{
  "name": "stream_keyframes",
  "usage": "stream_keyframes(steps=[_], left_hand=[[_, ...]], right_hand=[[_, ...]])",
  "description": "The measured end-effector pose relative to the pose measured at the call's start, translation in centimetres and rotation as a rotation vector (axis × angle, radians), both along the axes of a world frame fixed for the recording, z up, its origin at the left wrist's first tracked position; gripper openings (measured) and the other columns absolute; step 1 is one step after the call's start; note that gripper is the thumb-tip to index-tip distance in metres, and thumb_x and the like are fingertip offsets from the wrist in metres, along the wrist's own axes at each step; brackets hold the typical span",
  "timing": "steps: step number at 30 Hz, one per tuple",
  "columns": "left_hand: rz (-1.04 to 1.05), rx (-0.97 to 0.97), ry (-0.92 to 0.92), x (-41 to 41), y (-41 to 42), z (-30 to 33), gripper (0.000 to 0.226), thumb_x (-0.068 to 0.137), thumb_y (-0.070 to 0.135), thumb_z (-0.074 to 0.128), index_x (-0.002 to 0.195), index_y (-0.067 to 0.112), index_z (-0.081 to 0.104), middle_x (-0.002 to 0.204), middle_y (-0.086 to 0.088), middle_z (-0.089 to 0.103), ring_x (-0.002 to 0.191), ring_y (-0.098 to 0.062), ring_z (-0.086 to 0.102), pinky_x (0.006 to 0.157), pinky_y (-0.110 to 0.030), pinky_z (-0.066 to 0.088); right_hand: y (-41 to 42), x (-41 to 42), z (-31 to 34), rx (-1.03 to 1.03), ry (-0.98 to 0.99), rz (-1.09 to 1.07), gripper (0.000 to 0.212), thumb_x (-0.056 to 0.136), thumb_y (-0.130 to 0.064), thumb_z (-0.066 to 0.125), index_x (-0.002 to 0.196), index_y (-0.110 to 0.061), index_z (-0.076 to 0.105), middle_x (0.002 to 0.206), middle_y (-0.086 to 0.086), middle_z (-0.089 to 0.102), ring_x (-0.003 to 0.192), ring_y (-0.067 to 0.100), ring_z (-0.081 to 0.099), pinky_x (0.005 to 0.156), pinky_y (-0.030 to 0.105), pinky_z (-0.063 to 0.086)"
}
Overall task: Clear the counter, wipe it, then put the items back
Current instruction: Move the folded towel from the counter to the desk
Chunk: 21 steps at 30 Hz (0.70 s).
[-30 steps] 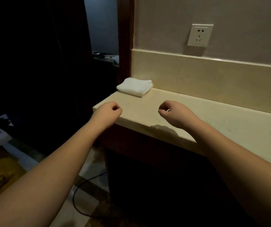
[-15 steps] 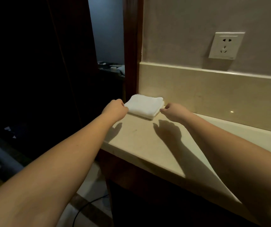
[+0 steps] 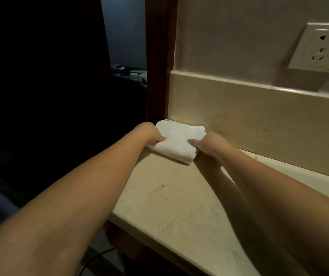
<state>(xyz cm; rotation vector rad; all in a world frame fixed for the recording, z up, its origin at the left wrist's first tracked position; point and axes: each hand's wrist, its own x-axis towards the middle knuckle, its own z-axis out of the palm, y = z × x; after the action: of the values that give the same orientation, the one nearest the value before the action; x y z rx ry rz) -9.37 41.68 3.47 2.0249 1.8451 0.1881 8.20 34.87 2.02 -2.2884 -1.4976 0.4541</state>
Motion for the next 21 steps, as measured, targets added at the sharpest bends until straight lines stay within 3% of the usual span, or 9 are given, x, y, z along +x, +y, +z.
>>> stream_keyframes(steps=[2, 6, 12, 17, 19, 21], left_hand=[[0.018, -0.056, -0.032, 0.2, 0.5, 0.3, 0.057, 0.087, 0.04, 0.068, 0.13, 0.005, 0.054, 0.127, -0.011, 0.058, 0.115, -0.027, 0.056, 0.099, -0.036, 0.045], [0.042, -0.169, -0.098, 0.2, 1.0, 0.8, 0.059, 0.085, 0.037, 0.071, 0.131, 0.004, 0.053, 0.126, -0.012, 0.056, 0.111, -0.029, 0.056, 0.097, -0.04, 0.047], [0.108, -0.269, -0.259, -0.1, 0.6, 1.2, 0.046, 0.084, 0.03, 0.072, 0.12, 0.009, 0.051, 0.098, -0.008, 0.054, 0.082, -0.023, 0.052, 0.072, -0.033, 0.047], [0.155, -0.316, -0.427, -0.2, -0.8, 0.9, 0.046, 0.081, 0.023, 0.072, 0.121, 0.009, 0.053, 0.107, -0.012, 0.057, 0.096, -0.029, 0.058, 0.09, -0.038, 0.05], [0.153, -0.303, -0.481, -0.4, -1.6, 1.0, 0.041, 0.082, 0.023, 0.071, 0.116, 0.012, 0.051, 0.105, -0.011, 0.055, 0.097, -0.027, 0.056, 0.088, -0.038, 0.049], [0.165, -0.302, -0.537, -1.0, -2.6, 1.1, 0.04, 0.081, 0.023, 0.072, 0.114, 0.013, 0.051, 0.098, -0.008, 0.056, 0.087, -0.024, 0.055, 0.075, -0.035, 0.048]], right_hand=[[0.3, 0.1, 0.1, -0.038, 0.015, -0.005, 0.061, 0.088, -0.056, 0.055, 0.124, -0.007, 0.054, 0.121, 0.01, 0.06, 0.108, 0.027, 0.056, 0.08, 0.031, 0.04], [0.9, 0.1, 0.2, -0.079, -0.005, -0.001, 0.061, 0.089, -0.056, 0.054, 0.122, -0.006, 0.056, 0.117, 0.011, 0.061, 0.107, 0.028, 0.057, 0.082, 0.033, 0.042], [0.6, -0.4, 1.1, -0.115, 0.133, -0.055, 0.061, 0.089, -0.049, 0.059, 0.127, -0.003, 0.05, 0.125, 0.013, 0.057, 0.113, 0.03, 0.055, 0.088, 0.034, 0.043], [-0.5, -1.3, 1.5, -0.114, 0.352, -0.109, 0.044, 0.09, -0.037, 0.061, 0.118, -0.005, 0.052, 0.118, 0.012, 0.058, 0.11, 0.027, 0.055, 0.092, 0.035, 0.043], [-1.2, -1.7, 1.7, -0.08, 0.469, -0.117, 0.036, 0.09, -0.032, 0.061, 0.113, -0.007, 0.049, 0.103, 0.009, 0.057, 0.099, 0.025, 0.057, 0.085, 0.034, 0.045], [-2.1, -2.1, 1.9, -0.023, 0.625, -0.162, 0.037, 0.088, -0.03, 0.063, 0.113, -0.007, 0.048, 0.089, 0.006, 0.054, 0.08, 0.02, 0.054, 0.069, 0.03, 0.043]])
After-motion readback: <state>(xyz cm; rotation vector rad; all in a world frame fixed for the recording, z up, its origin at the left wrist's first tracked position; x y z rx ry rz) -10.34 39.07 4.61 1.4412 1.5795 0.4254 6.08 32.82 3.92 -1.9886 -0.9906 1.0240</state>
